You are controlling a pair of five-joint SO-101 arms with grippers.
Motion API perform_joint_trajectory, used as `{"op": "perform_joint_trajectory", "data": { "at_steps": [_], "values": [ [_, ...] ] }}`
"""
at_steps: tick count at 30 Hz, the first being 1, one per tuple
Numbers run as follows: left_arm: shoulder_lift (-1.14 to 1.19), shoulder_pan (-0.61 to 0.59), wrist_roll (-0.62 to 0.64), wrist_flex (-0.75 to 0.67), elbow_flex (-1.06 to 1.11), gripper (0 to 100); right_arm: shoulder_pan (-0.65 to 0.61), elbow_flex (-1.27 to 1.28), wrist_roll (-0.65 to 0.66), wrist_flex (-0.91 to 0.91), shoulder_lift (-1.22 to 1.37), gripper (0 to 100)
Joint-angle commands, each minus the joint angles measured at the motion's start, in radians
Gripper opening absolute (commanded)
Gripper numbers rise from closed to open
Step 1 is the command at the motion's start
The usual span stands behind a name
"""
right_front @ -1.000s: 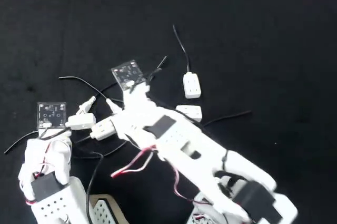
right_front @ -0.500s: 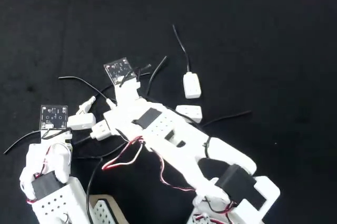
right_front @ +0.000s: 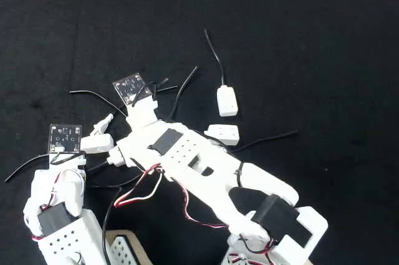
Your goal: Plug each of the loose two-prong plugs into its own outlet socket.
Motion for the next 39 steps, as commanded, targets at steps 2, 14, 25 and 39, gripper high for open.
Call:
{"op": "perform_joint_trajectory", "data": {
  "at_steps": [2, 14, 25, 39],
  "values": [
    [-0.011, 0.012, -0.009, -0.023, 0.016, 11, 0.038, -0.036, 0.015, 0.003, 0.004, 1.2],
    [-0.011, 0.012, -0.009, -0.023, 0.016, 11, 0.058, -0.036, 0.021, 0.002, 0.004, 1.2],
    [-0.011, 0.013, -0.009, -0.023, 0.016, 11, 0.057, -0.090, 0.021, -0.032, 0.147, 1.2],
    [-0.011, 0.013, -0.009, -0.023, 0.018, 12, 0.002, -0.093, 0.051, 0.008, 0.174, 2.2]
  ]
}}
